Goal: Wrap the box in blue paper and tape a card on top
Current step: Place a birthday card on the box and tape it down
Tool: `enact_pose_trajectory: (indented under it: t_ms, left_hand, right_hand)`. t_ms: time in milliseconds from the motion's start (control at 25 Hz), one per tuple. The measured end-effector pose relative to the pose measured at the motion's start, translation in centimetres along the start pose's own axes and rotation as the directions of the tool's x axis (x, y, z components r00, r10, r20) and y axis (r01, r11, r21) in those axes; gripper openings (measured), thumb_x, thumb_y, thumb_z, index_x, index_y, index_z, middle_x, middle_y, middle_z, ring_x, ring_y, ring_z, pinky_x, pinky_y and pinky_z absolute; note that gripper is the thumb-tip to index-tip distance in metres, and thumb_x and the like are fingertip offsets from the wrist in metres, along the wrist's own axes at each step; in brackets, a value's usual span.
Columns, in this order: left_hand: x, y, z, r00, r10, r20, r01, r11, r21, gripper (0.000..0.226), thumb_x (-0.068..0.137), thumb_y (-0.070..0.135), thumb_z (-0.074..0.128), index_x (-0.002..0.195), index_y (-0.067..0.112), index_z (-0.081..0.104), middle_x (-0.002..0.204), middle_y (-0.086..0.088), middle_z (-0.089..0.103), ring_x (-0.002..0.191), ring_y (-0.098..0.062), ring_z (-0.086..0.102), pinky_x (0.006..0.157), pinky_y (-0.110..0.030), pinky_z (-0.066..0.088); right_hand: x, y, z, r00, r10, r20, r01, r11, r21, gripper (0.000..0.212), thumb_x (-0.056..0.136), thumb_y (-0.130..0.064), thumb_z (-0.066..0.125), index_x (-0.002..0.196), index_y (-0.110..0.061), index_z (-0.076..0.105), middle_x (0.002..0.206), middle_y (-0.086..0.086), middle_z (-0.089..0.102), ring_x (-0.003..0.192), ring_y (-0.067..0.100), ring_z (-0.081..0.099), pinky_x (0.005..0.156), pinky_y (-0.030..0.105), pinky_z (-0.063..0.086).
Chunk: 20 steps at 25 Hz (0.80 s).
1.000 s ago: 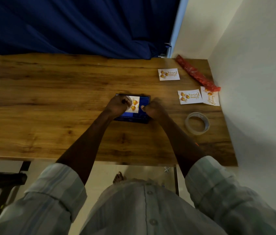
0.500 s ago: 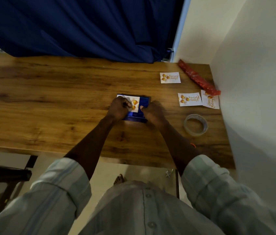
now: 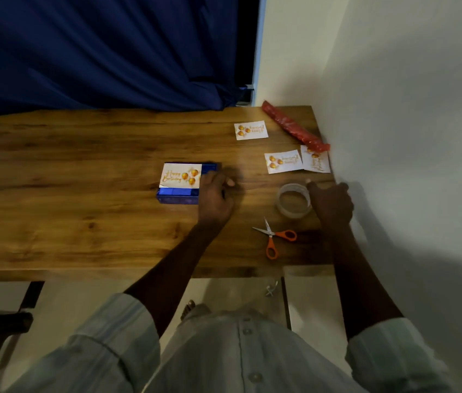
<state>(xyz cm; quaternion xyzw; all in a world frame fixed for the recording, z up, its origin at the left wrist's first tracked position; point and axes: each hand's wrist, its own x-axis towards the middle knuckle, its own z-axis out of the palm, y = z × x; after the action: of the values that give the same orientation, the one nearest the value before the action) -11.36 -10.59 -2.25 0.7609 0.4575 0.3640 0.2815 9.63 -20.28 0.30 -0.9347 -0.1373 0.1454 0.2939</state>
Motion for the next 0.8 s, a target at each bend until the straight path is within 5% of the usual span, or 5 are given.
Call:
enact_pose_trajectory:
  t_ms: [160,280,400,600,800]
  left_hand:
    - [-0.9,2.0,3.2,0.883,-0.421,0.206,0.468,0.818,-0.334,0.021,0.085,-0.004,0.052,0.081,0.014,0.063,0.083,0.000,0.062,0.079,-0.012,0.056,0.077,-0.031,0.047]
    - [0.1,3.1,3.8,0.723,-0.575,0.383,0.688,0.650,-0.323,0.018,0.091,0.006,0.052,0.081,0.016,0.063,0.071,-0.001,0.056,0.062,-0.012,0.050,0.056,-0.024,0.042]
    - [0.8,3.2,3.6,0.629,-0.658,0.415,0.777,0.546,-0.312,0.020,0.093,0.008,0.047,0.077,0.013,0.058,0.068,-0.004,0.055,0.056,-0.014,0.049,0.050,-0.023,0.041]
    - [2.5,4.2,1.8,0.489,-0.616,0.618,0.851,0.180,-0.494,0.019,0.093,0.016,0.044,0.083,0.008,0.057,0.081,-0.010,0.059,0.075,-0.021,0.059,0.069,-0.033,0.052]
    - [3.8,4.6,0.0,0.477,-0.460,0.749,0.864,0.092,-0.494,0.055,0.097,0.044,0.044,0.110,-0.007,0.059,0.108,-0.026,0.066,0.097,-0.033,0.066,0.084,-0.040,0.055]
  right_hand:
    - [1.0,2.9,1.7,0.960,-0.011,0.281,0.006,1.000,0.018,0.068,0.065,-0.058,0.074,0.106,-0.004,0.065,0.098,0.014,0.071,0.086,0.031,0.068,0.081,0.043,0.057]
    - [1.4,2.5,2.5,0.956,-0.045,0.290,0.042,0.999,0.014,0.029,0.073,-0.026,0.072,0.086,0.001,0.070,0.072,0.011,0.070,0.063,0.026,0.070,0.068,0.041,0.060]
    - [0.4,1.0,2.2,0.975,-0.121,0.185,0.117,0.993,0.035,0.025,0.082,-0.017,0.062,0.095,0.004,0.066,0.083,0.009,0.069,0.073,0.024,0.067,0.062,0.031,0.051]
    - [-1.0,-1.2,2.6,0.949,-0.308,-0.070,0.316,0.927,0.201,0.019,0.092,-0.020,0.057,0.100,-0.005,0.065,0.091,0.010,0.069,0.084,0.024,0.065,0.065,0.027,0.040]
    - [-1.6,-2.2,3.2,0.841,-0.499,-0.209,0.538,0.809,0.236,0.025,0.096,-0.023,0.054,0.108,-0.003,0.063,0.093,0.014,0.069,0.083,0.027,0.064,0.065,0.025,0.037]
